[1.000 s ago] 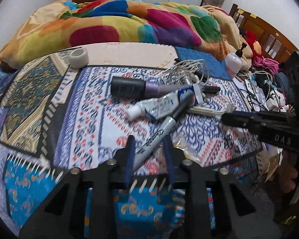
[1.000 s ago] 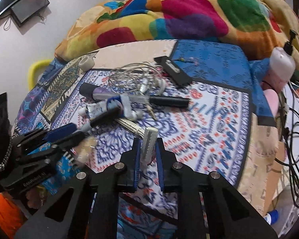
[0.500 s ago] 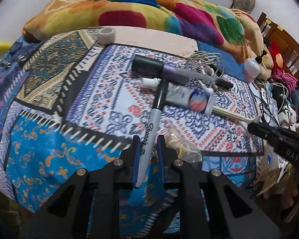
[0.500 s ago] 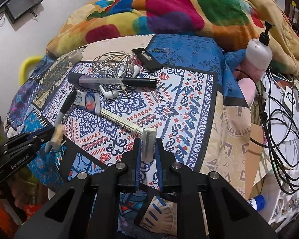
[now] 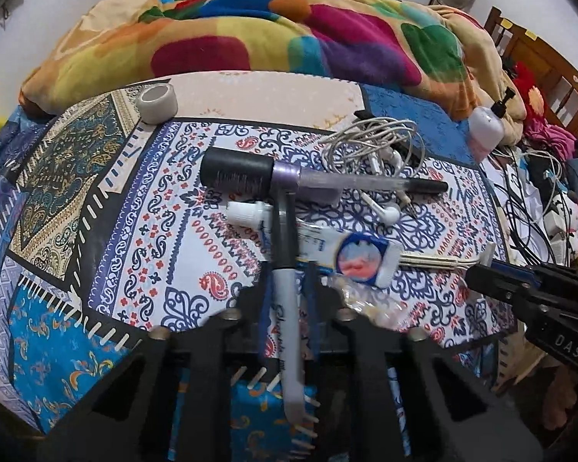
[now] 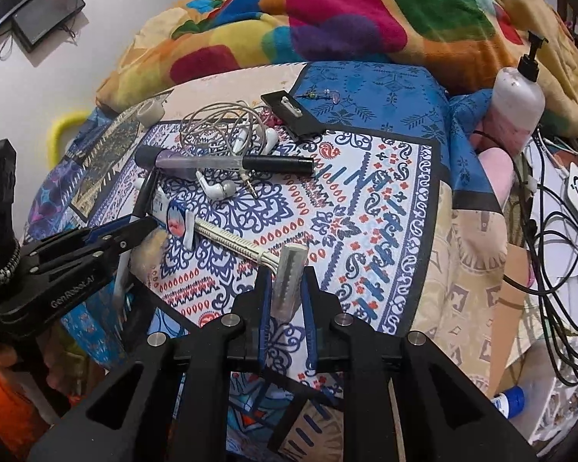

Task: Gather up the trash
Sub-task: 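Grasp the black marker with the left tool while the right tool grasps a white stick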

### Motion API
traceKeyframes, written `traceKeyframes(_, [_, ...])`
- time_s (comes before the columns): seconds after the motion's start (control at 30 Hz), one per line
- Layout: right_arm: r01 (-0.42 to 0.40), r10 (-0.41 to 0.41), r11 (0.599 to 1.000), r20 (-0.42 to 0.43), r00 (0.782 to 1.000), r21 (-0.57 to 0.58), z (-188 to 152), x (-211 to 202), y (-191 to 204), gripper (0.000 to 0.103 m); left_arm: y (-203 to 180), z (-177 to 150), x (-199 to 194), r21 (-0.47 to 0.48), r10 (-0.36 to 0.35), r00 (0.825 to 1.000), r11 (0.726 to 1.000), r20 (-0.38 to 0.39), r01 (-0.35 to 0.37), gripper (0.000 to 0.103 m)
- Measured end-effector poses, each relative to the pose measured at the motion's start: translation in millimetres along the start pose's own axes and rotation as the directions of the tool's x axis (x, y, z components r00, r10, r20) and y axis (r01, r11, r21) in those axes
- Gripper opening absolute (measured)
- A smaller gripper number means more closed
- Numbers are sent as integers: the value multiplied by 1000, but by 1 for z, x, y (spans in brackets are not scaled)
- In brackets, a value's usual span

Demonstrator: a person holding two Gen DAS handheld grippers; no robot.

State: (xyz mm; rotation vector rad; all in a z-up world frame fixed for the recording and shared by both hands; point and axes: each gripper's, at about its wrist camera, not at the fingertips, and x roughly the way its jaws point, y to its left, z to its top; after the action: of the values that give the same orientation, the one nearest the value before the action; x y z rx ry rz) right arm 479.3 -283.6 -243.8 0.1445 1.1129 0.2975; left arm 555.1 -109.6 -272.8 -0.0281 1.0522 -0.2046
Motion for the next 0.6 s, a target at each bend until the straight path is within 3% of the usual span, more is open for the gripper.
traceKeyframes(0.33, [156, -154, 988, 77, 985, -19, -2, -22, -6, 12, 6, 0, -21, -15, 24, 999, 1000, 36, -24, 11])
traceKeyframes(0.6, [160, -158, 987, 127, 979, -3, -1, -60, -7, 12, 7, -4, -65, -38, 40, 995, 999, 91, -37, 11])
